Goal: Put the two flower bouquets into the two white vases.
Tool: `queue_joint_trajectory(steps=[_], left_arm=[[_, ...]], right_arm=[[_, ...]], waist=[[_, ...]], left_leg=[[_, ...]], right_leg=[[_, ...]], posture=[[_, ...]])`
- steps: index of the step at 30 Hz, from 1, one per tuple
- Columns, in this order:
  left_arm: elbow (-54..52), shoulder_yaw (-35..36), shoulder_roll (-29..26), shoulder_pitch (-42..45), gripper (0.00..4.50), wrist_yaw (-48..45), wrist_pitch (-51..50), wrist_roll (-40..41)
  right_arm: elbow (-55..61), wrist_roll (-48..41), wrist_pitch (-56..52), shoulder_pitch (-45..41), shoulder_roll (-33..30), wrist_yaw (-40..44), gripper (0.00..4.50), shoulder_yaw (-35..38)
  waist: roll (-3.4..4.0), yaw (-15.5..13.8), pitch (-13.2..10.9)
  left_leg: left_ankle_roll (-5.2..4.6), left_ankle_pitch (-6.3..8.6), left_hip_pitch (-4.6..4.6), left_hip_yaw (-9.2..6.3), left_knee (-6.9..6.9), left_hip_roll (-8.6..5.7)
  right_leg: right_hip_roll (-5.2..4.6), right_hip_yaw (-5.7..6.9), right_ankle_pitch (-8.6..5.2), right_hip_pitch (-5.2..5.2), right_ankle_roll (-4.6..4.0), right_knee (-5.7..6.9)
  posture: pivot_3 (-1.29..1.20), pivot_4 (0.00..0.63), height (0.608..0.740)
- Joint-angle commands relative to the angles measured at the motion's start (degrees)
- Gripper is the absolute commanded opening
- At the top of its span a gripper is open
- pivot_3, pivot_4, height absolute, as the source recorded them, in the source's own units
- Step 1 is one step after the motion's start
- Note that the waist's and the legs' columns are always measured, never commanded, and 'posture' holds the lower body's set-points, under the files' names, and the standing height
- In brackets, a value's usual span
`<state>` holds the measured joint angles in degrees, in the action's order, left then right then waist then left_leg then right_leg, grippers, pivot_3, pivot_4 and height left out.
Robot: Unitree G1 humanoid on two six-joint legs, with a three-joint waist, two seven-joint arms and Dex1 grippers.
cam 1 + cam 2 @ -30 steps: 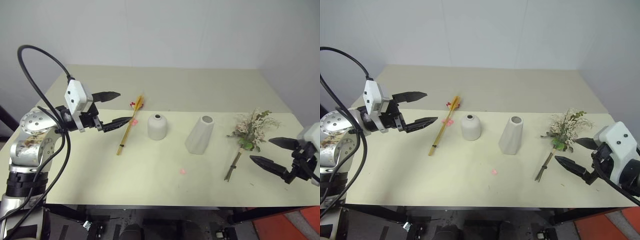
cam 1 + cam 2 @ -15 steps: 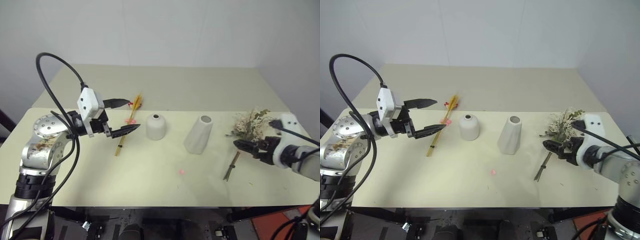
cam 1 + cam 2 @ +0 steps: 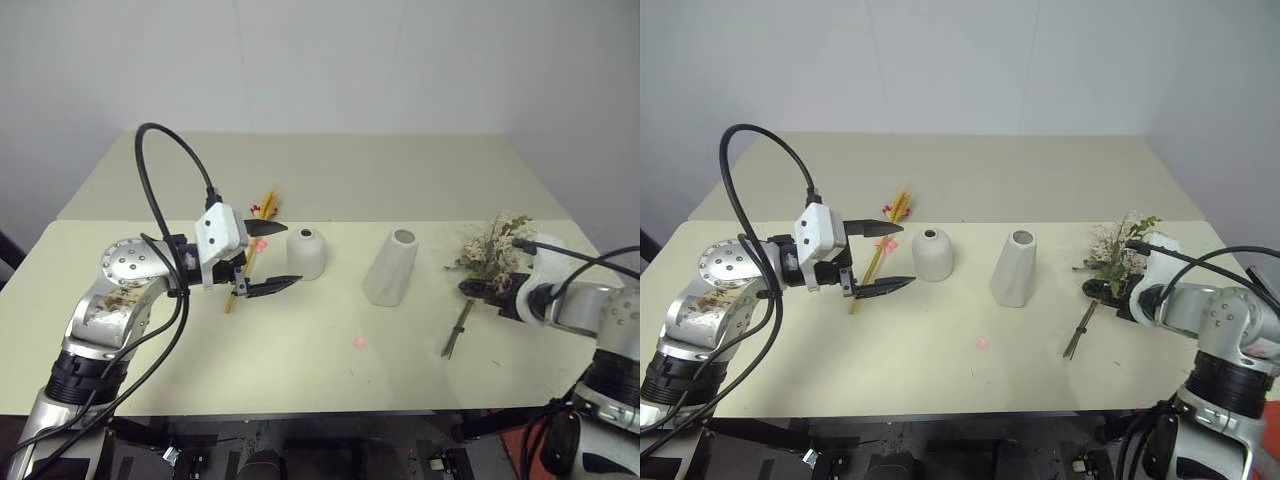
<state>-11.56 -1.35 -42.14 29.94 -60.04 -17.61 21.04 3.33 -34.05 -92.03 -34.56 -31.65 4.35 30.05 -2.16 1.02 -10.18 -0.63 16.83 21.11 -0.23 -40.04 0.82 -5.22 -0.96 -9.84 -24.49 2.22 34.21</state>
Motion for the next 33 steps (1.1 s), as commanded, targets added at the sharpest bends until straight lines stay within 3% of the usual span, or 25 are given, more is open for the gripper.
queue_joint_trajectory(steps=[1, 10, 12, 15, 17, 20, 22, 24, 26, 28, 33], left_arm=[[-2.29, 0.85, -0.78, -0.43, 4.5, 0.24, -0.04, 0.06], [-2.95, 0.81, -1.09, -1.75, 4.5, 0.61, 0.08, -0.77], [-2.69, 0.77, -1.05, -1.62, 4.5, 0.55, 0.25, -0.81], [-2.26, 1.28, -0.62, -1.14, 4.5, 0.48, 0.37, -0.02], [-1.79, 1.29, -0.61, -0.74, 4.5, 0.38, 0.7, -0.13], [-1.23, 1.03, -0.63, -0.42, 4.5, 0.22, 1.14, -0.58], [-1.06, 1.0, -0.47, -0.38, 4.5, 0.24, 1.33, -0.6], [-0.84, 1.09, -0.17, -0.26, 4.5, 0.07, 1.41, -0.2], [-0.56, 1.08, -0.02, 0.02, 4.5, 0.02, 1.57, -0.19], [-0.22, 1.01, 0.07, 0.34, 4.5, 0.0, 1.66, -0.48], [-0.45, 1.22, -0.41, -0.15, 4.5, -0.29, 1.52, -0.57]], right_arm=[[-1.76, 1.52, 0.93, -0.79, 0.09, 1.15, 3.85, 1.69], [-3.47, 3.77, 2.0, -1.91, 0.57, 2.89, 0.61, 1.55], [-3.5, 4.68, 2.05, -2.14, 0.99, 2.59, 0.18, 1.7], [-0.5, 6.27, 4.34, -2.07, 1.88, 1.46, 0.18, 1.42], [4.44, 8.67, 12.61, -1.97, 3.3, -0.68, 0.18, 0.99], [12.71, 12.74, 38.83, -0.23, 7.68, -0.76, 0.18, 0.57], [16.05, 24.52, 60.08, 2.9, 8.18, -5.82, 0.18, -6.5], [18.72, 19.74, 68.67, 2.66, 13.31, -4.17, 0.18, -4.54], [20.14, 7.62, 69.05, 2.39, 16.5, 2.53, 0.18, -0.58], [20.66, 1.13, 74.19, 2.38, 18.55, 7.76, 0.18, 0.1], [21.78, -2.37, 74.12, 1.96, 18.99, 8.29, 0.18, -4.04]], waist=[[0.0, -0.04, 0.0], [0.01, -0.18, 0.0], [0.02, -0.12, 0.0], [0.02, -0.06, 0.0], [0.03, 0.02, 0.0], [0.15, -0.02, -0.07], [0.2, 0.03, -0.07], [0.2, 0.03, -0.07], [0.2, 0.06, -0.06], [0.21, 0.04, -0.07], [0.23, 0.02, -0.08]], left_leg=[[0.0, 0.0, 0.01, 0.0, 0.01, 0.0], [0.0, 0.0, 0.02, 0.0, 0.0, -0.01], [0.0, 0.0, 0.0, 0.0, 0.0, -0.01], [0.0, 0.0, 0.0, 0.0, 0.01, 0.0], [0.0, 0.0, 0.0, 0.0, 0.01, 0.0], [0.0, 0.0, 0.04, 0.0, 0.02, -0.01], [0.01, 0.0, 0.06, 0.01, 0.05, -0.01], [0.07, -0.04, 0.08, 0.03, 0.18, -0.02], [0.16, -0.09, 0.09, 0.0, 0.19, 0.02], [0.17, -0.1, 0.09, 0.02, 0.15, 0.0], [0.17, -0.1, 0.0, 0.02, 0.14, -0.01]], right_leg=[[-0.01, 0.0, 0.0, 0.0, 0.0, -0.01], [-0.03, 0.02, 0.0, 0.0, 0.01, -0.03], [-0.02, 0.02, 0.0, 0.0, 0.01, 0.0], [0.0, 0.02, 0.0, 0.0, 0.01, 0.0], [-0.01, 0.01, 0.0, -0.01, 0.01, -0.01], [-0.02, 0.01, 0.0, -0.08, 0.02, 0.0], [-0.02, -0.01, 0.0, -0.16, 0.04, 0.02], [-0.03, 0.0, -0.02, -0.29, 0.05, 0.09], [0.01, 0.0, 0.0, -0.34, 0.02, 0.2], [-0.03, -0.05, 0.01, -0.38, 0.01, 0.61], [-0.02, -0.05, -0.02, -0.39, -0.05, 0.73]], posture=[[0.0, 0.15, 0.74], [0.0, 0.15, 0.74], [0.0, 0.15, 0.74], [0.0, 0.15, 0.74], [0.0, 0.15, 0.74], [0.0, 0.15, 0.74], [0.0, 0.15, 0.74], [0.0, 0.15, 0.74], [0.0, 0.15, 0.74], [0.0, 0.15, 0.74], [0.0, 0.15, 0.74]])
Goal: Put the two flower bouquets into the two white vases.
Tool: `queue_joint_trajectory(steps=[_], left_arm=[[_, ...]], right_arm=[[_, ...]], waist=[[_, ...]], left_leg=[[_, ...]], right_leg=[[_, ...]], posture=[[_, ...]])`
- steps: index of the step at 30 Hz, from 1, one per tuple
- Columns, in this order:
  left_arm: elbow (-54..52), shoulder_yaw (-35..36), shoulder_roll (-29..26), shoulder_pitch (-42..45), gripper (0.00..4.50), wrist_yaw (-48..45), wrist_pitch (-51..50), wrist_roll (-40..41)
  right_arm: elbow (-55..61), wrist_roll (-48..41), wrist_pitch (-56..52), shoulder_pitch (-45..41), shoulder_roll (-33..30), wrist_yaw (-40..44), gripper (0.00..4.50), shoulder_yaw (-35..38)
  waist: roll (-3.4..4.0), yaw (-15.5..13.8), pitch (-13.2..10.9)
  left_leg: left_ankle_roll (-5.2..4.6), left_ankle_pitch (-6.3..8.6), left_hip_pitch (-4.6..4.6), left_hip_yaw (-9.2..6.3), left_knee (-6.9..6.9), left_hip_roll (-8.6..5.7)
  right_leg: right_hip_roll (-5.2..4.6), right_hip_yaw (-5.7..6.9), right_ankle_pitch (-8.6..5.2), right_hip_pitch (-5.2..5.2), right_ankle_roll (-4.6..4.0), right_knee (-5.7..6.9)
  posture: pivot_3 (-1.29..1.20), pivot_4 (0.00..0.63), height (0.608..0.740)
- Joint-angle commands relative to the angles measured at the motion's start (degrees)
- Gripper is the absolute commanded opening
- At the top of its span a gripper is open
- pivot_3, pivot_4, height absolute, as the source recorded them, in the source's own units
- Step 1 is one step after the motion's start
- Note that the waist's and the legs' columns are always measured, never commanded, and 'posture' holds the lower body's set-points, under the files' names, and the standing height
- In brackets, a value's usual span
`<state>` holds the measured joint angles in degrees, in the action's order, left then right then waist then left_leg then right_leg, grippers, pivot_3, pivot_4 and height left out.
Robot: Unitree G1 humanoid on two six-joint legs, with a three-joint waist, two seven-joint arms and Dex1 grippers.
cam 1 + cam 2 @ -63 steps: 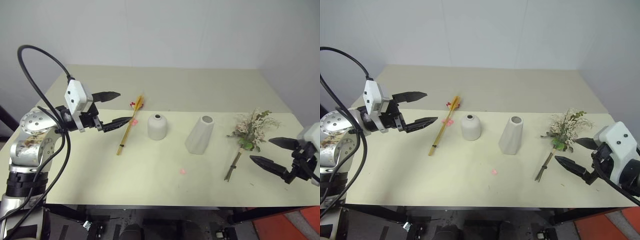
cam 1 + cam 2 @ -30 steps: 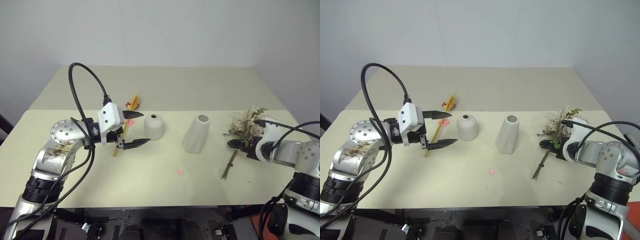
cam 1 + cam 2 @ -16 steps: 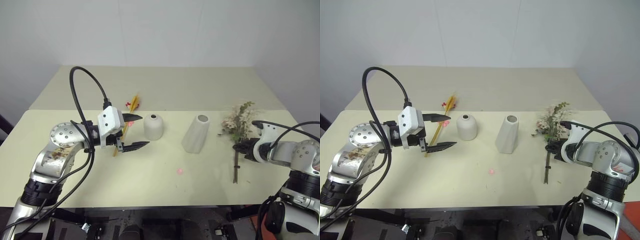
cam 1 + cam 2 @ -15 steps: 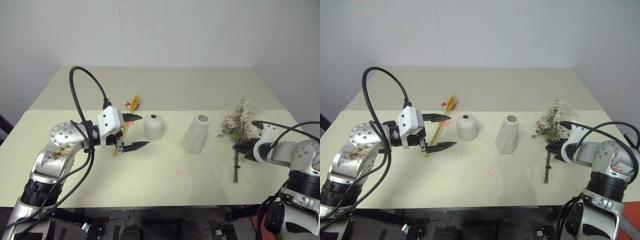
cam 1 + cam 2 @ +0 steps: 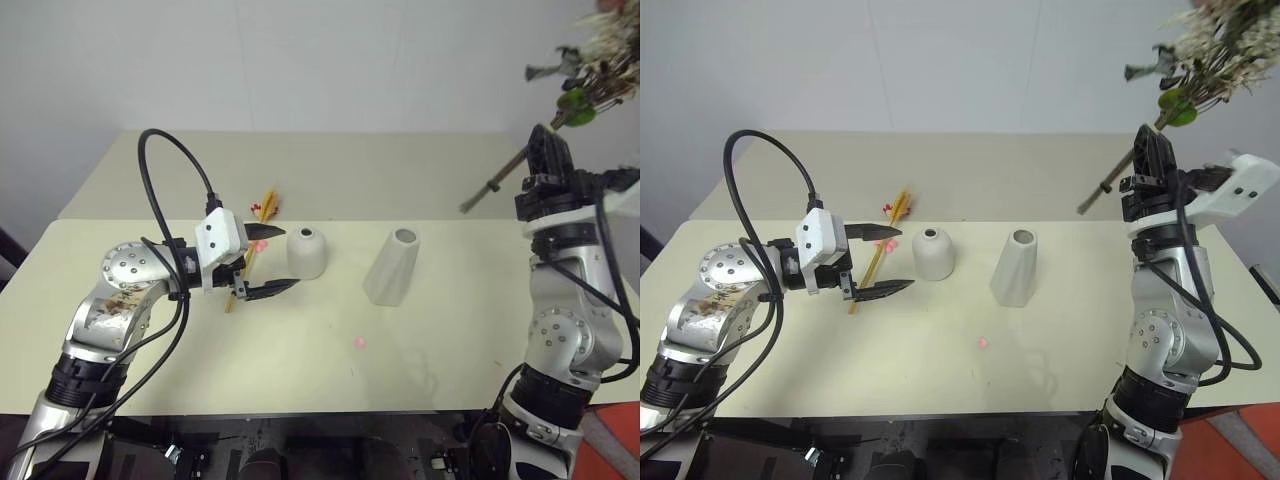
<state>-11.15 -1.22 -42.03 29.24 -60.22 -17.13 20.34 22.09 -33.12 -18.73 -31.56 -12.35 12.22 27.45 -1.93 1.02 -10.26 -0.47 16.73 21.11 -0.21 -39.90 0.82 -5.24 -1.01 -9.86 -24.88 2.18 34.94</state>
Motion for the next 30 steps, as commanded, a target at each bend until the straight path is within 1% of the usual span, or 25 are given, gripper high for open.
queue_joint_trajectory(steps=[1, 7, 14, 18, 30], left_arm=[[-0.96, 1.23, -0.65, 0.4, 4.5, -0.06, 0.92, 0.13], [-1.7, 1.84, -1.16, -0.49, 4.5, 0.39, 0.63, 0.23], [-2.44, 1.75, -1.35, -0.84, 4.5, 0.83, 0.33, 0.21], [-2.05, 1.63, -1.39, -0.59, 4.5, 0.69, 0.6, 0.19], [-2.13, 1.58, -1.3, -0.54, 4.5, 0.92, 0.52, 0.13]], right_arm=[[3.53, -4.03, 0.1, -1.02, -0.25, -0.08, 0.18, -2.21], [7.17, -8.4, -2.12, 1.82, -0.86, -0.61, 0.18, -5.46], [7.99, -9.96, -1.83, 4.44, -0.63, -1.03, 0.18, -7.91], [6.93, -8.96, -0.99, 4.97, -0.07, -1.08, 0.18, -9.42], [4.26, -8.05, 0.45, 7.41, -0.84, 0.74, 0.18, -9.73]], waist=[[0.0, 0.03, 0.0], [0.0, 0.05, 0.0], [0.0, -0.01, 0.0], [0.0, 0.07, 0.0], [0.0, -0.02, 0.0]], left_leg=[[0.0, 0.0, -0.02, 0.0, 0.0, 0.01], [0.01, -0.01, 0.03, -0.01, 0.06, 0.03], [0.02, -0.01, 0.02, 0.0, 0.02, 0.01], [0.02, -0.01, 0.02, -0.01, 0.02, 0.02], [0.02, -0.01, 0.04, -0.01, 0.02, 0.01]], right_leg=[[0.01, 0.0, -0.02, -0.01, -0.03, 0.0], [0.05, 0.0, -0.09, -0.18, -0.14, 0.09], [0.03, -0.02, -0.1, -0.17, -0.15, 0.05], [0.04, -0.01, -0.11, -0.19, -0.16, 0.06], [0.03, -0.01, -0.11, -0.19, -0.16, 0.05]], posture=[[0.0, 0.15, 0.74], [0.0, 0.15, 0.74], [0.0, 0.15, 0.74], [0.0, 0.15, 0.74], [0.0, 0.15, 0.74]])
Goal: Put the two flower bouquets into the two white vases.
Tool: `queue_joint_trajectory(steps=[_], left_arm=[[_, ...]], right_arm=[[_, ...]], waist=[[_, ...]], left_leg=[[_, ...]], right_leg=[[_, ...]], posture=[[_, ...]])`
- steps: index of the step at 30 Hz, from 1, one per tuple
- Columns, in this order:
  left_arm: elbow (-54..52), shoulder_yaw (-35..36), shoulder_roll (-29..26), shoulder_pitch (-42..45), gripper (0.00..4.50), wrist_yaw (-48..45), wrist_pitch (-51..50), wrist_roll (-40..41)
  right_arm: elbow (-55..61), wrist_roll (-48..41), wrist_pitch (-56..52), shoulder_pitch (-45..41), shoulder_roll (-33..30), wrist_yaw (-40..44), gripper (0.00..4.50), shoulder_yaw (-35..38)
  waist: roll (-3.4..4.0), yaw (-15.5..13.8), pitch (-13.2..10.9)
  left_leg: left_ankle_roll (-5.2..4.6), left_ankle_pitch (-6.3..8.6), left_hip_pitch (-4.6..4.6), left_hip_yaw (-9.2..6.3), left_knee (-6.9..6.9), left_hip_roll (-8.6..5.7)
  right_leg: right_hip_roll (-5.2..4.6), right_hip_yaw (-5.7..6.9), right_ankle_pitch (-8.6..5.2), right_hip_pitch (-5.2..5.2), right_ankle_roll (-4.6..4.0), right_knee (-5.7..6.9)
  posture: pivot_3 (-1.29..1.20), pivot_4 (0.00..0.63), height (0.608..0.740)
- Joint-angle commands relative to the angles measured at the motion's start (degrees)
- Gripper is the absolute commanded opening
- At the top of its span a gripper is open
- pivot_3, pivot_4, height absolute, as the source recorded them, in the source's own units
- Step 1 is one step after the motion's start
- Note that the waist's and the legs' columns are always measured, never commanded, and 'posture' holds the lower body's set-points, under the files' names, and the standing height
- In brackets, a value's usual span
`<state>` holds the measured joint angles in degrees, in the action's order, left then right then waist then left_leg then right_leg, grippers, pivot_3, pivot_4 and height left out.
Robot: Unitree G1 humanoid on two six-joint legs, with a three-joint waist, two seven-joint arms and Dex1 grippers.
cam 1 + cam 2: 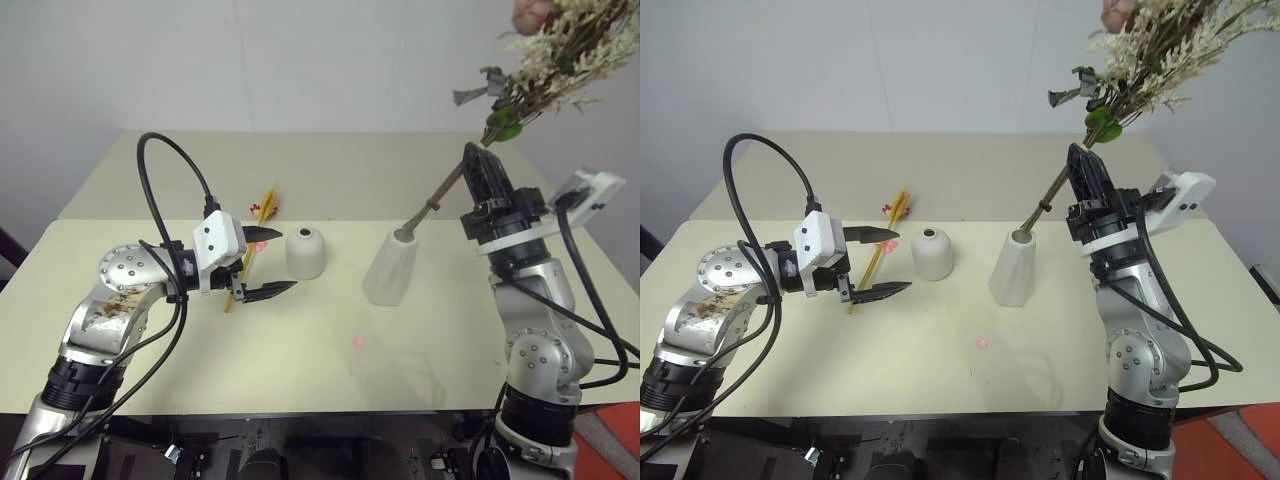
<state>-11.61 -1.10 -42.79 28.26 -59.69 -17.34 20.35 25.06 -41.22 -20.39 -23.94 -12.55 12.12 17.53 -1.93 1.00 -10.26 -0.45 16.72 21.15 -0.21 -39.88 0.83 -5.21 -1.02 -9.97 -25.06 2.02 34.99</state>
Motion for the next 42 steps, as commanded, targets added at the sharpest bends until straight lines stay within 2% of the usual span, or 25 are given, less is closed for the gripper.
queue_joint_trajectory(steps=[1, 20, 26, 30, 31, 32, 41, 42], left_arm=[[-1.73, 1.48, -0.56, 0.4, 4.5, 0.44, 0.73, 0.1], [-2.57, 1.61, -0.64, -0.15, 4.5, 1.39, 0.71, -0.05], [-2.93, 1.82, -0.8, -0.52, 4.5, 1.79, 0.48, 0.12], [-3.03, 1.83, -0.95, -0.64, 4.5, 1.87, 0.34, 0.26], [-3.03, 1.83, -0.97, -0.65, 4.5, 1.85, 0.33, 0.32], [-2.99, 1.83, -0.99, -0.64, 4.5, 1.83, 0.35, 0.32], [-2.8, 1.81, -1.02, -0.63, 4.5, 1.79, 0.47, 0.29], [-2.83, 1.91, -1.04, -0.71, 4.5, 1.89, 0.41, 0.3]], right_arm=[[1.26, 0.05, 2.16, -0.05, -0.62, 1.07, 0.18, 0.06], [-2.94, 8.18, 4.43, -0.06, -0.1, 2.87, 0.18, -6.61], [-3.14, 8.81, 3.84, 0.33, 0.06, 3.09, 0.18, -7.34], [-2.48, 6.14, 2.86, 1.52, -0.46, 5.42, 0.18, -7.05], [-2.16, 6.27, 2.73, 1.83, -0.64, 5.52, 0.9, -7.14], [-1.89, 6.11, 2.59, 2.1, -0.62, 5.39, 1.09, -7.14], [0.35, 7.02, 1.43, 5.65, -3.39, 7.35, 4.25, -8.53], [0.79, 6.66, 0.89, 6.26, -4.03, 7.76, 4.46, -8.54]], waist=[[0.0, 0.0, 0.0], [0.0, 0.05, 0.0], [0.0, 0.03, 0.0], [0.0, 0.03, 0.0], [0.0, 0.02, 0.0], [0.0, 0.02, 0.0], [0.0, -0.01, 0.0], [0.0, -0.02, 0.0]], left_leg=[[0.0, 0.0, -0.01, 0.0, 0.0, 0.0], [0.0, 0.0, -0.01, 0.0, 0.0, 0.01], [0.0, 0.0, -0.01, 0.0, 0.0, 0.01], [0.0, 0.0, -0.01, 0.0, 0.0, 0.01], [0.0, 0.0, -0.01, 0.0, 0.0, 0.01], [0.0, 0.0, -0.01, -0.01, 0.0, 0.01], [0.0, 0.0, 0.0, -0.01, 0.0, 0.01], [0.0, 0.0, 0.0, 0.0, 0.0, 0.0]], right_leg=[[0.01, 0.0, 0.0, 0.0, 0.0, 0.0], [0.01, 0.0, 0.0, -0.01, 0.0, 0.0], [0.01, 0.0, 0.0, 0.0, 0.0, 0.0], [0.01, 0.0, 0.0, -0.01, 0.0, 0.0], [0.01, 0.0, 0.0, 0.0, 0.0, 0.0], [0.02, 0.01, 0.0, 0.0, 0.0, -0.01], [0.01, 0.0, -0.01, -0.01, 0.0, -0.01], [0.0, 0.0, -0.01, 0.0, 0.0, -0.01]], posture=[[0.0, 0.15, 0.74], [0.0, 0.15, 0.74], [0.0, 0.15, 0.74], [0.0, 0.15, 0.74], [0.0, 0.15, 0.74], [0.0, 0.15, 0.74], [0.0, 0.15, 0.74], [0.0, 0.15, 0.74]])
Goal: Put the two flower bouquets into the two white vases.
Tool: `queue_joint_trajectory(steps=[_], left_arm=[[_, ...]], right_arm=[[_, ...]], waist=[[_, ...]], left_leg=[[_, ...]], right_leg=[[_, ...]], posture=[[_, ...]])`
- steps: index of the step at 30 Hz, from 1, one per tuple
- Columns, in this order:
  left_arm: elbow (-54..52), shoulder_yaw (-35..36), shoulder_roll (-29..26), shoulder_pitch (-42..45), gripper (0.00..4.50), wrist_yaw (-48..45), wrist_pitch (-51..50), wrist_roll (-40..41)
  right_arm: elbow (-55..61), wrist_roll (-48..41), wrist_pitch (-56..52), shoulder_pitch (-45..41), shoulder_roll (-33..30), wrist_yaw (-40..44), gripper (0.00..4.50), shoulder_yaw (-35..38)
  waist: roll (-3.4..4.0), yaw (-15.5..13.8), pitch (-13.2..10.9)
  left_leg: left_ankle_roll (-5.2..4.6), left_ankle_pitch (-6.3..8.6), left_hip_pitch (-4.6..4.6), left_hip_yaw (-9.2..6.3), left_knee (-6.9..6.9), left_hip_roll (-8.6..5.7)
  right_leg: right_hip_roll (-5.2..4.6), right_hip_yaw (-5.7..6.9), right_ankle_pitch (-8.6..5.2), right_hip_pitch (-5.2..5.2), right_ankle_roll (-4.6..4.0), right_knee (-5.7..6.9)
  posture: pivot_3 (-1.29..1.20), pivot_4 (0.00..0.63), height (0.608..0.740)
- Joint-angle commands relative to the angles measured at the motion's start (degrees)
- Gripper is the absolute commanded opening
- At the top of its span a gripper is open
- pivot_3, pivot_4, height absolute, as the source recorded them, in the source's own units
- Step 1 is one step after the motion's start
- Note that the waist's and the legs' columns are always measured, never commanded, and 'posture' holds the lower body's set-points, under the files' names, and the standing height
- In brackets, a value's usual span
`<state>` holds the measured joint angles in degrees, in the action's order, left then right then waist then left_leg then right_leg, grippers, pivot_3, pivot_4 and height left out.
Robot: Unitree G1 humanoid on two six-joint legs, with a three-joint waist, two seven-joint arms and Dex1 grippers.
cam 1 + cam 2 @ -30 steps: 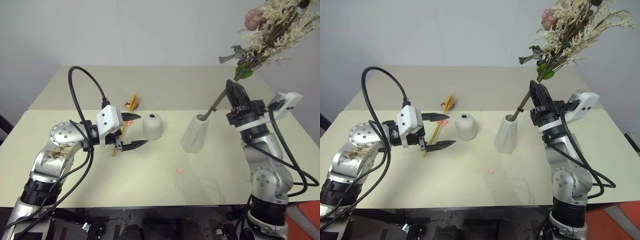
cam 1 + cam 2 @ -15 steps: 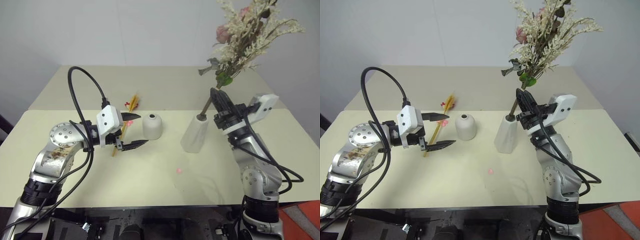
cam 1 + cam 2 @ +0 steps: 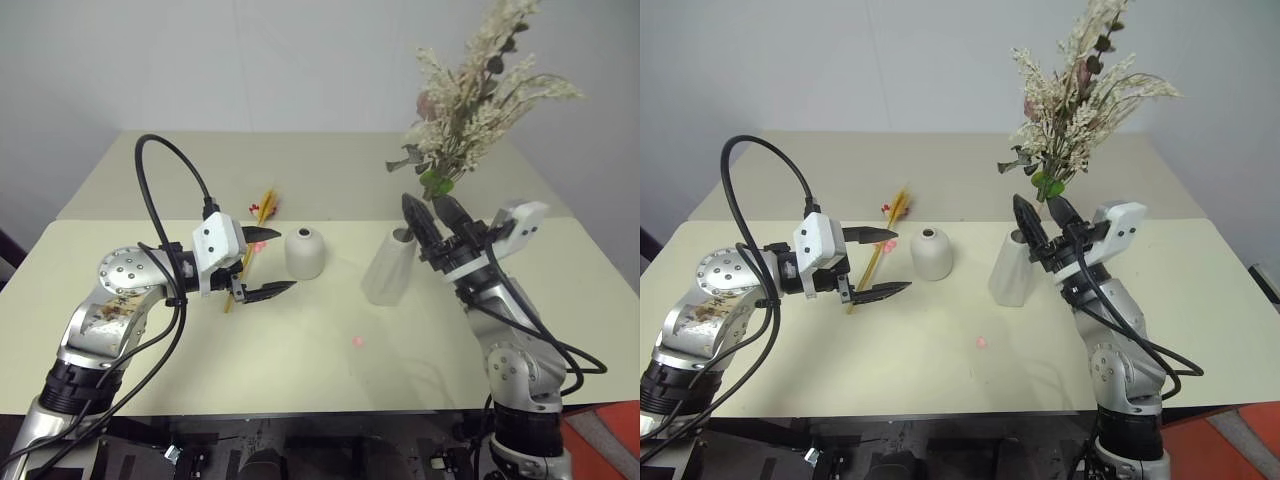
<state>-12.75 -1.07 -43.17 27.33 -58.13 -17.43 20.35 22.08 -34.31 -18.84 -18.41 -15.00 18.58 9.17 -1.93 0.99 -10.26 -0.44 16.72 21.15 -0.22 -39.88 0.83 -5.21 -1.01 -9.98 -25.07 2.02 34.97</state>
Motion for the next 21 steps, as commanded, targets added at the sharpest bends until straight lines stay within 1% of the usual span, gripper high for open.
queue_joint_trajectory(steps=[1, 4, 7, 10, 13, 16, 19, 21], left_arm=[[-1.71, 1.96, -0.71, 0.14, 4.5, 0.4, 0.44, 0.3], [-1.88, 2.44, -0.94, -0.19, 4.5, 0.74, -0.38, 0.6], [-1.63, 2.69, -1.54, -0.44, 4.5, 0.76, -0.79, 0.32], [-1.97, 2.86, -2.08, -0.07, 4.5, 1.9, -1.84, -0.42], [-4.16, 4.46, -2.43, -0.52, 4.5, 5.0, -3.65, -0.63], [-6.19, 6.8, -0.9, -1.22, 4.5, 10.16, -6.75, -0.06], [-8.85, 7.21, -0.12, 0.26, 4.5, 17.41, -14.01, -1.77], [-9.29, 7.17, -0.92, 1.98, 4.5, 18.9, -19.24, -1.05]], right_arm=[[4.21, 0.04, -1.13, 1.32, -2.72, 1.92, 4.46, -0.39], [5.52, -0.06, -2.93, 2.81, -5.25, 2.8, 4.46, -0.79], [7.12, -1.54, -4.22, 3.77, -6.03, 2.78, 4.46, -0.16], [9.4, -4.21, -6.08, 5.76, -7.85, 3.92, 4.46, 1.61], [11.66, -9.55, -8.68, 7.21, -10.13, 3.99, 4.46, 5.3], [12.19, -11.88, -12.16, 7.29, -15.61, 5.76, 4.46, 7.53], [11.84, -13.74, -16.32, 6.57, -23.45, 9.07, 4.46, 9.16], [11.81, -15.2, -17.57, 6.43, -27.1, 11.21, 4.46, 10.52]], waist=[[0.0, -0.04, 0.0], [0.0, -0.08, 0.0], [0.0, 0.11, 0.0], [0.0, -0.08, 0.0], [-0.01, -0.27, 0.0], [-0.01, -0.26, 0.0], [-0.02, -0.26, 0.0], [-0.05, -0.26, 0.0]], left_leg=[[0.0, 0.0, 0.0, 0.0, 0.0, 0.0], [0.0, 0.0, -0.01, 0.0, 0.0, 0.0], [0.0, 0.0, -0.02, 0.0, 0.0, 0.01], [0.0, 0.0, -0.02, 0.0, 0.0, 0.01], [0.0, 0.0, 0.01, -0.02, -0.01, 0.0], [0.0, 0.0, 0.01, 0.0, -0.03, -0.01], [0.0, 0.0, -0.03, -0.01, -0.02, -0.01], [0.0, 0.0, -0.03, -0.03, -0.03, 0.0]], right_leg=[[0.0, 0.0, 0.0, 0.01, 0.0, 0.0], [0.01, 0.0, -0.01, 0.01, 0.0, 0.0], [0.02, 0.0, -0.01, 0.0, 0.0, 0.0], [0.02, 0.0, -0.01, 0.0, 0.0, 0.0], [0.0, 0.01, -0.01, 0.01, 0.01, -0.02], [-0.04, 0.0, -0.01, 0.03, 0.01, -0.03], [-0.02, 0.0, -0.02, 0.06, 0.02, -0.02], [0.0, 0.01, -0.03, 0.07, 0.03, -0.02]], posture=[[0.0, 0.15, 0.74], [0.0, 0.15, 0.74], [0.0, 0.15, 0.74], [0.0, 0.15, 0.74], [0.0, 0.15, 0.74], [0.0, 0.15, 0.74], [0.0, 0.15, 0.74], [0.0, 0.15, 0.74]])
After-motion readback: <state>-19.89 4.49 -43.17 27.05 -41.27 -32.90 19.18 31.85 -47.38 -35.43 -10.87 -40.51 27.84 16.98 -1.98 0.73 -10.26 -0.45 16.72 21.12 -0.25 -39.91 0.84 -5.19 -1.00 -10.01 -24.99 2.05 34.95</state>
